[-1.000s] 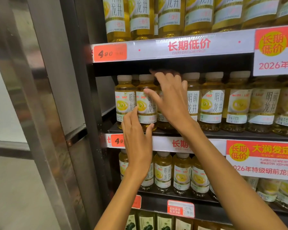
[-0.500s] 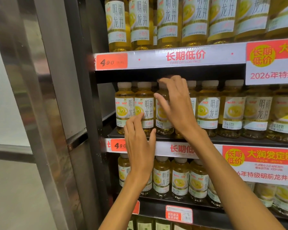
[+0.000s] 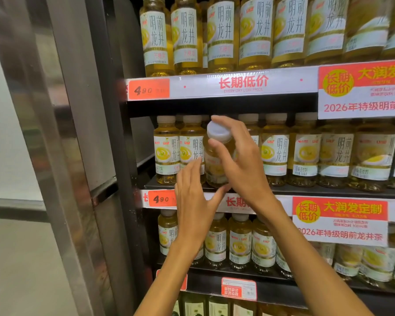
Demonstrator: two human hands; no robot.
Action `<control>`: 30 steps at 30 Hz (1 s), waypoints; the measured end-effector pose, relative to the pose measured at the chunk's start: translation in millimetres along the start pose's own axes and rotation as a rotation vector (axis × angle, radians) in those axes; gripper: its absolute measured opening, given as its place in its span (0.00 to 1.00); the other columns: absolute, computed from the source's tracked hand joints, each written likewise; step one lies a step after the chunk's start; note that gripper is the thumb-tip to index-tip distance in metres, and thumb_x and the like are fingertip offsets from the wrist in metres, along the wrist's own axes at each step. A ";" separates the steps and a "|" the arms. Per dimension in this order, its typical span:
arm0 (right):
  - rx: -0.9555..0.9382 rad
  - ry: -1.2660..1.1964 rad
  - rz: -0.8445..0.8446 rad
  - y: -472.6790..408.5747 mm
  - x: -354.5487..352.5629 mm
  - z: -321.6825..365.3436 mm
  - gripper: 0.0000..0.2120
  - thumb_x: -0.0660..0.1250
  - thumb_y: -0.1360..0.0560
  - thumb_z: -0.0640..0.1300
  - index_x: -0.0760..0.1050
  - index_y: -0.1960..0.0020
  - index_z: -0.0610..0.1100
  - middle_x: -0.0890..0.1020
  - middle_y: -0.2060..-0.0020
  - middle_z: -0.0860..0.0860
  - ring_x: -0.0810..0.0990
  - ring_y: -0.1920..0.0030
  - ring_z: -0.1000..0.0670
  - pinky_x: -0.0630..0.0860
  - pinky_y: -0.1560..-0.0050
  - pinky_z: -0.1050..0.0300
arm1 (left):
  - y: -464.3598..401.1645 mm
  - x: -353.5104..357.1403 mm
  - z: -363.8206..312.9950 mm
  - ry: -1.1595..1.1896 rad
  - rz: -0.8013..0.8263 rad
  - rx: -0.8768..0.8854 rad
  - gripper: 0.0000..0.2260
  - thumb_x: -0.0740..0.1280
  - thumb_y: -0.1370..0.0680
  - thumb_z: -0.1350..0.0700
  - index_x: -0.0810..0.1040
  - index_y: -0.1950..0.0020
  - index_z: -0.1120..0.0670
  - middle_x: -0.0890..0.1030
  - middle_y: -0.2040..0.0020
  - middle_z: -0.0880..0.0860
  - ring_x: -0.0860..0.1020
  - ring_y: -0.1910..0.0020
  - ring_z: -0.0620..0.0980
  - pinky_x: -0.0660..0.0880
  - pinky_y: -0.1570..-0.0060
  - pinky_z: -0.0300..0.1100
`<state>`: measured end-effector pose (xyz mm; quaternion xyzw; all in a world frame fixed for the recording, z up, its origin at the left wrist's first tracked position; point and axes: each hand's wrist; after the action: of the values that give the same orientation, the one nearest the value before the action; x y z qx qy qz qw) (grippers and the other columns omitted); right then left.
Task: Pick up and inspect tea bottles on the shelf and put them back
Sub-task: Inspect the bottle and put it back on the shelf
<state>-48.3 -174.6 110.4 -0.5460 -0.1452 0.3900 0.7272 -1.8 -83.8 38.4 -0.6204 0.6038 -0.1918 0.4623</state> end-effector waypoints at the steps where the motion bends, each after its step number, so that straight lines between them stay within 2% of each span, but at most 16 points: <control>1: 0.034 -0.078 -0.018 0.9 -2.8 4.3 0.16 0.64 0.21 0.40 0.69 0.34 0.48 0.73 0.42 0.54 0.73 0.42 0.58 0.75 0.42 0.58 | 1.1 -1.3 -1.9 0.099 0.059 -0.032 0.33 0.72 0.28 0.47 0.64 0.27 0.52 0.68 0.32 0.45 0.65 0.33 0.42 0.67 0.34 0.38; 4: 0.157 -0.376 -0.071 2.6 -13.8 15.8 0.12 0.64 0.21 0.39 0.72 0.39 0.49 0.77 0.46 0.57 0.78 0.45 0.57 0.78 0.46 0.59 | 5.0 -9.2 -10.5 0.450 0.192 -0.164 0.33 0.71 0.28 0.43 0.62 0.27 0.48 0.73 0.34 0.44 0.73 0.38 0.38 0.74 0.41 0.35; 7: 0.248 -0.528 -0.072 8.6 -22.3 20.1 0.11 0.66 0.23 0.41 0.74 0.41 0.49 0.81 0.51 0.57 0.81 0.47 0.56 0.79 0.48 0.59 | 12.8 -18.6 -19.7 0.595 0.208 -0.168 0.30 0.69 0.30 0.41 0.66 0.30 0.48 0.79 0.41 0.42 0.78 0.43 0.38 0.76 0.48 0.32; 10: 0.332 -0.622 -0.028 15.4 -27.3 19.5 0.12 0.68 0.26 0.46 0.76 0.43 0.49 0.83 0.52 0.52 0.83 0.48 0.51 0.80 0.52 0.57 | 27.3 -24.7 -28.5 0.716 0.280 -0.188 0.23 0.66 0.28 0.41 0.73 0.36 0.49 0.82 0.45 0.42 0.80 0.44 0.40 0.76 0.49 0.33; 12: 0.399 -0.736 0.056 19.5 -30.2 17.2 0.12 0.66 0.25 0.48 0.76 0.43 0.48 0.83 0.53 0.48 0.83 0.50 0.48 0.80 0.53 0.56 | 39.9 -29.5 -32.0 0.843 0.387 -0.267 0.21 0.64 0.28 0.39 0.76 0.39 0.47 0.83 0.44 0.45 0.81 0.44 0.44 0.77 0.49 0.36; 14: 0.490 -0.852 0.162 24.2 -32.9 15.3 0.14 0.62 0.25 0.49 0.75 0.42 0.46 0.83 0.55 0.47 0.83 0.51 0.46 0.80 0.50 0.53 | 52.6 -34.2 -34.3 1.007 0.497 -0.410 0.23 0.63 0.28 0.36 0.79 0.39 0.47 0.84 0.44 0.52 0.82 0.46 0.49 0.79 0.51 0.39; 16: 0.559 -0.916 0.220 29.1 -35.1 13.8 0.16 0.63 0.26 0.51 0.74 0.42 0.45 0.84 0.57 0.47 0.83 0.51 0.46 0.78 0.46 0.49 | 60.4 -38.6 -36.3 1.117 0.559 -0.529 0.25 0.65 0.29 0.34 0.80 0.39 0.48 0.83 0.46 0.58 0.83 0.50 0.53 0.79 0.53 0.42; 18: 0.565 -0.897 0.224 34.5 -37.7 12.7 0.14 0.63 0.25 0.49 0.75 0.43 0.44 0.83 0.58 0.47 0.83 0.52 0.46 0.78 0.47 0.50 | 67.4 -39.2 -36.4 1.046 0.544 -0.536 0.25 0.63 0.29 0.32 0.80 0.39 0.44 0.83 0.44 0.55 0.82 0.46 0.51 0.78 0.47 0.45; 20: 0.548 -0.815 0.200 39.2 -40.6 14.5 0.12 0.63 0.25 0.48 0.76 0.43 0.45 0.83 0.58 0.48 0.83 0.52 0.47 0.79 0.53 0.54 | 73.5 -39.5 -35.9 0.917 0.483 -0.519 0.23 0.60 0.30 0.31 0.78 0.41 0.38 0.82 0.41 0.47 0.79 0.40 0.45 0.73 0.37 0.49; 21: 0.539 -0.776 0.192 41.4 -41.7 15.9 0.12 0.64 0.25 0.48 0.76 0.43 0.45 0.83 0.57 0.49 0.84 0.51 0.47 0.80 0.54 0.56 | 75.9 -40.3 -36.2 0.876 0.472 -0.501 0.21 0.58 0.29 0.30 0.77 0.41 0.37 0.81 0.41 0.43 0.78 0.40 0.42 0.72 0.36 0.48; 22: 0.540 -0.752 0.184 43.3 -42.1 17.7 0.13 0.65 0.25 0.49 0.76 0.43 0.46 0.84 0.57 0.49 0.84 0.51 0.47 0.80 0.55 0.56 | 77.8 -41.1 -37.7 0.840 0.468 -0.477 0.21 0.57 0.28 0.29 0.76 0.41 0.36 0.81 0.42 0.40 0.78 0.41 0.40 0.73 0.38 0.45; 24: 0.558 -0.728 0.178 46.9 -41.7 21.8 0.16 0.67 0.26 0.51 0.76 0.42 0.46 0.84 0.56 0.49 0.83 0.50 0.47 0.80 0.54 0.56 | 82.1 -40.7 -41.3 0.808 0.464 -0.455 0.20 0.56 0.29 0.29 0.75 0.44 0.35 0.82 0.45 0.37 0.79 0.44 0.36 0.76 0.49 0.33; 26: 0.584 -0.717 0.187 48.0 -40.9 24.5 0.18 0.67 0.29 0.53 0.77 0.42 0.46 0.85 0.55 0.49 0.84 0.50 0.48 0.80 0.55 0.57 | 86.4 -39.5 -45.3 0.859 0.441 -0.491 0.19 0.56 0.31 0.30 0.77 0.47 0.33 0.83 0.48 0.39 0.81 0.47 0.38 0.77 0.54 0.31; 28: 0.619 -0.794 0.226 46.7 -40.9 26.0 0.16 0.65 0.29 0.52 0.78 0.44 0.46 0.85 0.54 0.48 0.84 0.51 0.49 0.81 0.55 0.57 | 89.8 -38.0 -45.6 1.043 0.473 -0.619 0.23 0.57 0.30 0.30 0.79 0.43 0.37 0.85 0.49 0.48 0.83 0.51 0.45 0.79 0.53 0.39; 30: 0.689 -0.984 0.242 46.5 -39.8 25.9 0.15 0.64 0.28 0.51 0.78 0.45 0.44 0.85 0.54 0.45 0.85 0.53 0.47 0.82 0.53 0.54 | 91.2 -41.2 -49.3 1.308 0.600 -0.756 0.31 0.56 0.26 0.32 0.78 0.37 0.53 0.83 0.54 0.58 0.82 0.59 0.52 0.79 0.59 0.44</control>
<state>-109.8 -181.2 86.2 -0.0477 -0.2665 0.7006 0.6601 -101.4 -48.2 2.7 -0.3088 0.9163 -0.1664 -0.1930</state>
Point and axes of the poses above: each hand's wrist, its own y-axis away from the middle knuckle, its own x-axis out of the palm, z = x × y
